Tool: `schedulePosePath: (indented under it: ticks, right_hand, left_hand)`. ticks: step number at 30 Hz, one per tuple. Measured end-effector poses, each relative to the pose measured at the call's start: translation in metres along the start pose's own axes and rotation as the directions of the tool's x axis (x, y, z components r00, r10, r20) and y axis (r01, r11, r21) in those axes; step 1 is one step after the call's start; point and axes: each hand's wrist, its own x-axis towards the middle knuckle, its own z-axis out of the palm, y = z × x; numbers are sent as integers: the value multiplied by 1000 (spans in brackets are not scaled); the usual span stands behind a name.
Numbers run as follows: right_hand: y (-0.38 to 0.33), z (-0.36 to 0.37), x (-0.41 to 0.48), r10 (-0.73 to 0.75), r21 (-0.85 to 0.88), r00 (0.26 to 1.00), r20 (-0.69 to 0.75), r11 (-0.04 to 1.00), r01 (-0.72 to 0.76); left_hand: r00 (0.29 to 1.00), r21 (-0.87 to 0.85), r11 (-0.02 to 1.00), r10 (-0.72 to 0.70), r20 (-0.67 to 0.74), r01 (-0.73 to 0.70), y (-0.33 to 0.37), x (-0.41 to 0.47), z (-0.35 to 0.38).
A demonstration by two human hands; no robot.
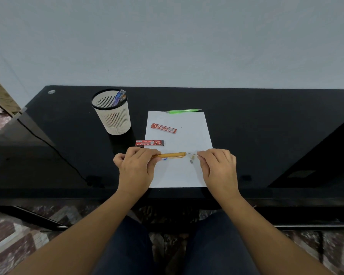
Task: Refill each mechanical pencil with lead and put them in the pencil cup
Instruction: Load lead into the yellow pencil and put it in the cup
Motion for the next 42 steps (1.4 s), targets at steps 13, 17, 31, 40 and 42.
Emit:
schedulePosePath:
  ticks: [13,17,31,40,42]
  right_hand:
    - [-1,-1,0,7,14,1000,5,1000,-7]
    - [-1,-2,0,1,20,1000,-7,1000,-1]
    - [0,-1,0,-26,14,1000,13,1000,26]
    - [-2,-3,0,-34,7,999,-3,999,34]
    - [-1,-2,0,-37,13,999,-9,999,37]
  left_hand:
    - [999,-8,1000,-23,31,23,1,0,-1]
    - [1000,-5,1000,-19,24,19,1,0,-1]
    - [1000,-17,1000,1,18,-1,0,1,1]
    - [1000,-8,1000,9,20,-8,1,1,-1]
    - [1000,4,1000,15,9,-15,0,0,0]
